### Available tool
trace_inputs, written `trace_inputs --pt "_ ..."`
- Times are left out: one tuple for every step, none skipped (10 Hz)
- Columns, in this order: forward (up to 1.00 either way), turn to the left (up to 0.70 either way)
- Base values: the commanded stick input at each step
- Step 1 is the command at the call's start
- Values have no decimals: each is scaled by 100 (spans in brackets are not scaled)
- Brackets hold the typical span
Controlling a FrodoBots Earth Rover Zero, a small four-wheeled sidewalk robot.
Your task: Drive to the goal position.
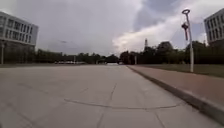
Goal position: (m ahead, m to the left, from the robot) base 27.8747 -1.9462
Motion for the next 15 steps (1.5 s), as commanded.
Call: trace_inputs --pt "100 0" --pt "100 0" --pt "100 0" --pt "100 0" --pt "100 0" --pt "100 0" --pt "100 0" --pt "100 0" --pt "100 0" --pt "100 0" --pt "100 0" --pt "100 0" --pt "100 0" --pt "100 0" --pt "100 -11"
